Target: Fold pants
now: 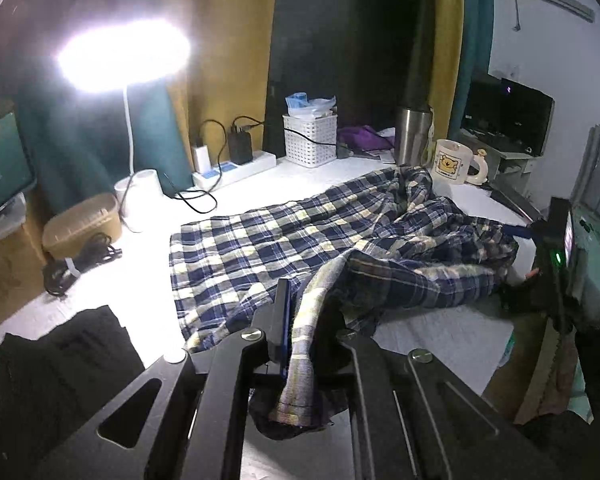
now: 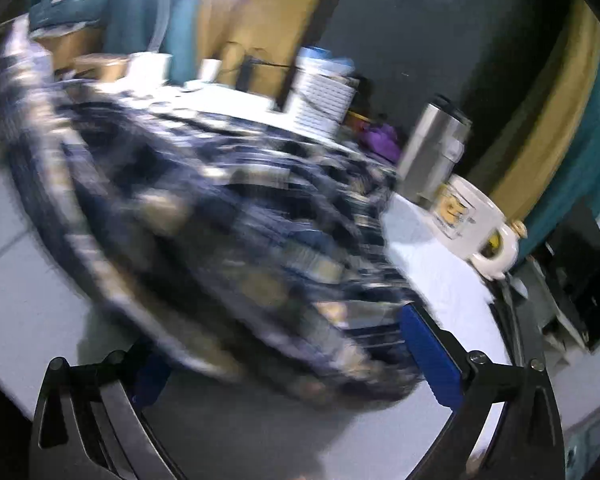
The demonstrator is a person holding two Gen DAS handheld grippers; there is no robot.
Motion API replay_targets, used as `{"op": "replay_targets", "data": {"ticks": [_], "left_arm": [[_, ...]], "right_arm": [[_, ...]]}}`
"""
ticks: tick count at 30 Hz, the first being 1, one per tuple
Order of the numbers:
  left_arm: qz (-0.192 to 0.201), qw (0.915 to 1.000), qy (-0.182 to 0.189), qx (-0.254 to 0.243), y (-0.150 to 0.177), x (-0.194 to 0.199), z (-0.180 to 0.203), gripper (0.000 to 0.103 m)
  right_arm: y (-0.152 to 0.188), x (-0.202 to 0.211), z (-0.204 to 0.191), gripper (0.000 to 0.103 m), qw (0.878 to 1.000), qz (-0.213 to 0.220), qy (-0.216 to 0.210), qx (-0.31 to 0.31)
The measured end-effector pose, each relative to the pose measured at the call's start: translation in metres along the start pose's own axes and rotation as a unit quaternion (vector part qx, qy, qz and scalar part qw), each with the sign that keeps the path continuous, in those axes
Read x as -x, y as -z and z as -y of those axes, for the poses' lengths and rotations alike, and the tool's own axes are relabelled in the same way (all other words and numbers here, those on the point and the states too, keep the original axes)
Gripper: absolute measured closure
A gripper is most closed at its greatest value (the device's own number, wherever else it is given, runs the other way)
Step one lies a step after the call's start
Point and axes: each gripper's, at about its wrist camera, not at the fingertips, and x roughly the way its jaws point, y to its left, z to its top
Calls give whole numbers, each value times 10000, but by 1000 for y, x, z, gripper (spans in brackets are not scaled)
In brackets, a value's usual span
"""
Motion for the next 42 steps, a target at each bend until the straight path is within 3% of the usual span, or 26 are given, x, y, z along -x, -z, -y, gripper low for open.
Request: {"op": "replay_targets", "data": {"ticks": [1,3,6,11,20,25,28,31,36,42], "left_arm": [[-8,10000,-18,-21,0,0,0,97],[-51,10000,-16,-50,4,0,0,97],[-102,9998,35,-145,11,-1,6,97],[78,9996,60,-269,10,16,15,97],[622,9968,152,-476,0,71,28,97],[636,9960,234,-588,6,88,36,97],[386,9967,307,-649,19,85,40,97],[-113,9973,262,-671,42,63,36,97],[-854,9944,260,-563,78,28,23,97],[-1102,9905,500,-658,93,24,25,96]], "right_arm": [[0,-5,9,53,9997,-103,-12,-204],[3,-8,24,63,9983,-166,-161,-534],[4,-4,25,77,9987,-205,-160,-443],[-3,26,25,91,9989,60,232,-413],[-13,100,32,92,9937,523,874,-464],[-2,122,30,92,9918,532,1010,-570],[16,116,26,92,9936,323,806,-727],[38,97,16,92,9952,7,404,-895],[56,82,7,92,9945,-204,151,-1012],[52,83,7,92,9967,-168,122,-787]]}}
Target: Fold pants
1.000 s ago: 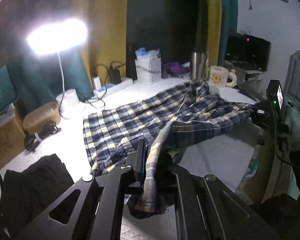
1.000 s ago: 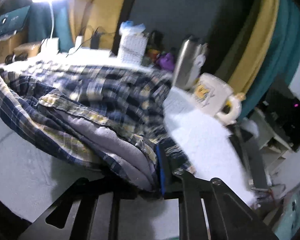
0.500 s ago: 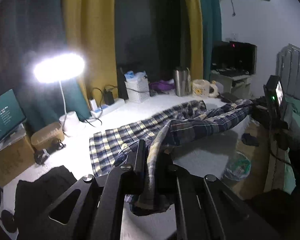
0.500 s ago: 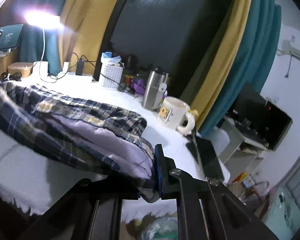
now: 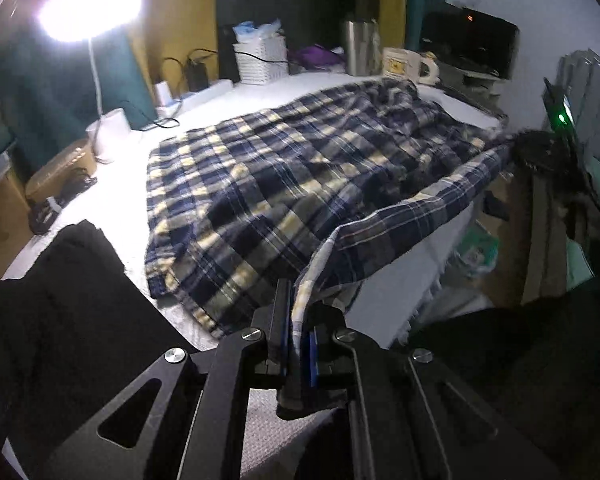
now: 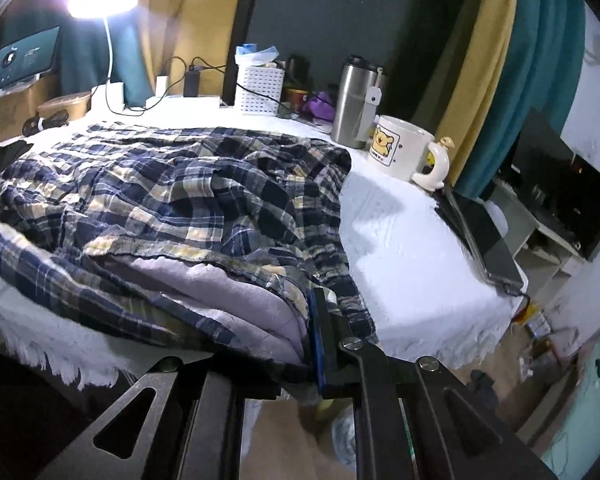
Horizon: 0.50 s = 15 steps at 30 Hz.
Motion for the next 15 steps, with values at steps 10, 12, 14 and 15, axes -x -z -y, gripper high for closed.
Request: {"op": "replay_targets", "data": {"ticks": [10,12,14,15], "left_arm": [[606,9979,-244,-30,-9,32,-2,95],[927,9951,-353,-39,-17,55,0,96],[1187,9919,-448,-46,-24,74,1,99],[1268,9906,-500,-62,-27,79,1,100]], "right_arm": [[-30,42,5,92,9980,601,192,87],[-36,50,7,92,9973,694,232,81],[-42,57,8,92,9965,789,269,79],[-44,60,8,92,9961,830,290,67]]}}
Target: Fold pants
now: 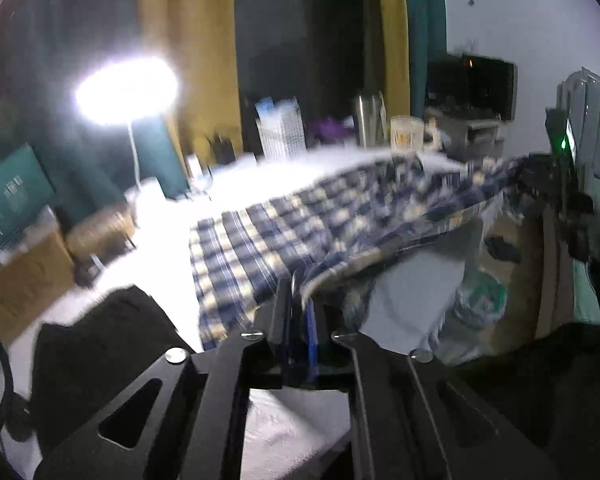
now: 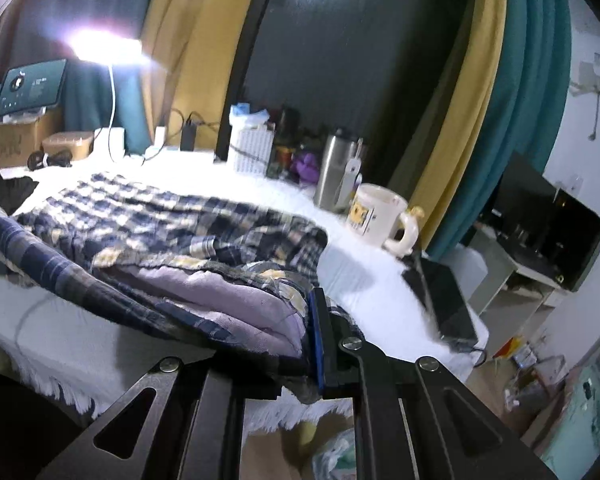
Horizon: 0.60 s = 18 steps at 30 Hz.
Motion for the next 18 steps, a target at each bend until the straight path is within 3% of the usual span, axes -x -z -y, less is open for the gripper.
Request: {"op": "replay_targets", "data": {"ticks": [4,7,11,13,15,16,18], "left_arm": [[377,9990,-232,-9,-19,18,-6,103],[400,9988,-291,70,-22,15,-14,103],[-19,9997,101,236,-11,-11,-12,103],[-210,9977,451,453,-4,-26,-2,103],[-384,9946,891,358,2,-42,22,100],[-392,9936,1025,265,3,-49,35,95],[-371,9882,1481,79,3,-64,62,43]], "right_arm": [[-11,9,4,92,9996,209,-4,-172],[-17,10,4,94,9990,305,-87,-308],[-23,-8,7,95,9980,138,-268,-559],[-30,-16,6,95,9977,35,-357,-575],[-40,-22,1,95,9980,4,-435,-458],[-45,-24,-1,95,9981,9,-462,-396],[-59,-27,-6,95,9980,25,-576,-272]]}}
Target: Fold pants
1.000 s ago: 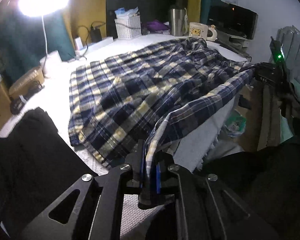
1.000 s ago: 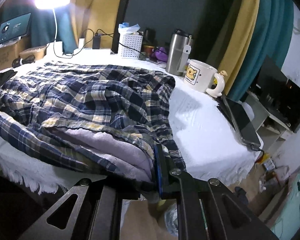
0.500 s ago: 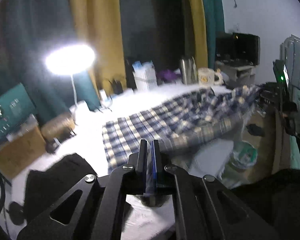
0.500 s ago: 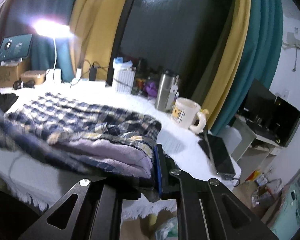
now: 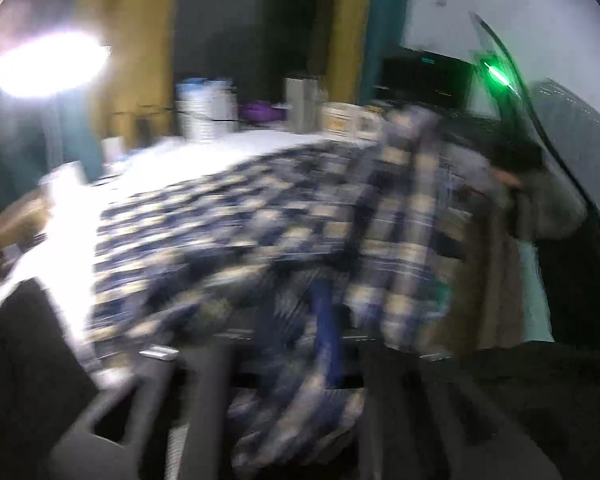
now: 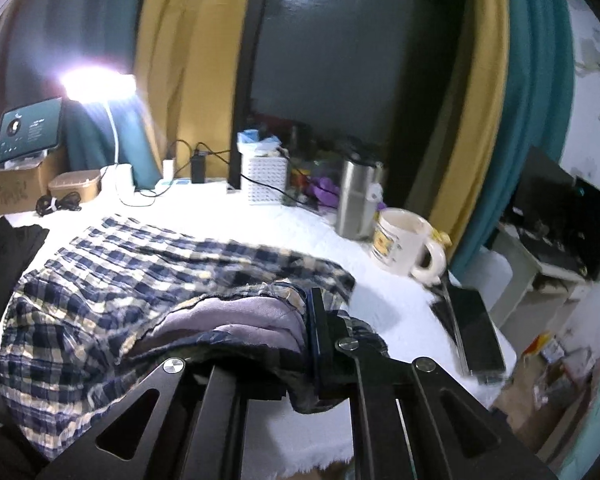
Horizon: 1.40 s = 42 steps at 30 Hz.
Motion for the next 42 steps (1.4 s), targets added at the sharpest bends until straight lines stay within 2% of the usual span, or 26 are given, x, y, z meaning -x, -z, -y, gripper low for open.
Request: {"op": "replay_targets", "data": {"ticks": [1,5,7,8,11,13,15,16,18,20,24,26,30,34,42], "left_arm": [[73,9998,205,-23,-3,-11,9,38],[121,9964,817,-178,-17,-43,39,37],[114,9941,1028,-315,-22,-53,51,32],[70,9939,1020,-417,-24,-61,59,28],[-40,9964,617,-579,-24,-80,68,27],[-290,9980,299,-483,-21,-92,67,27],[-427,9974,-204,-542,-13,-98,60,30],[-414,9968,-354,-593,-8,-96,58,37],[-492,9948,-657,-608,1,-94,50,78],[-538,9921,-991,-549,10,-89,41,99],[-318,9879,-1469,-375,19,-55,21,101],[-122,9825,-1826,-350,17,-30,11,101],[168,9747,-2206,-323,7,-3,-11,101],[446,9729,-2237,-371,-11,28,-16,101],[913,9747,-1903,-734,-31,72,-5,101]], "right_arm": [[-8,-3,-2,95,10000,-11,-71,26],[-32,-14,-6,95,9996,-60,-231,131],[-41,-14,-9,95,9995,-14,-222,223],[-44,-13,-11,95,9994,20,-224,262],[-55,-11,-13,95,9992,132,-248,277],[-60,-9,-10,95,9993,200,-223,232],[-63,-6,-6,95,9993,244,-216,162],[-64,-5,-5,95,9993,270,-221,131],[-65,-2,-4,95,9992,310,-215,123],[-64,1,-6,95,9991,321,-224,162],[-56,2,-10,95,9991,245,-220,278],[-49,4,-13,95,9991,190,-217,323],[-34,16,-18,95,9991,164,-224,329],[-26,34,-18,95,9992,269,-196,211],[-8,58,-9,95,9992,367,-142,-60]]}}
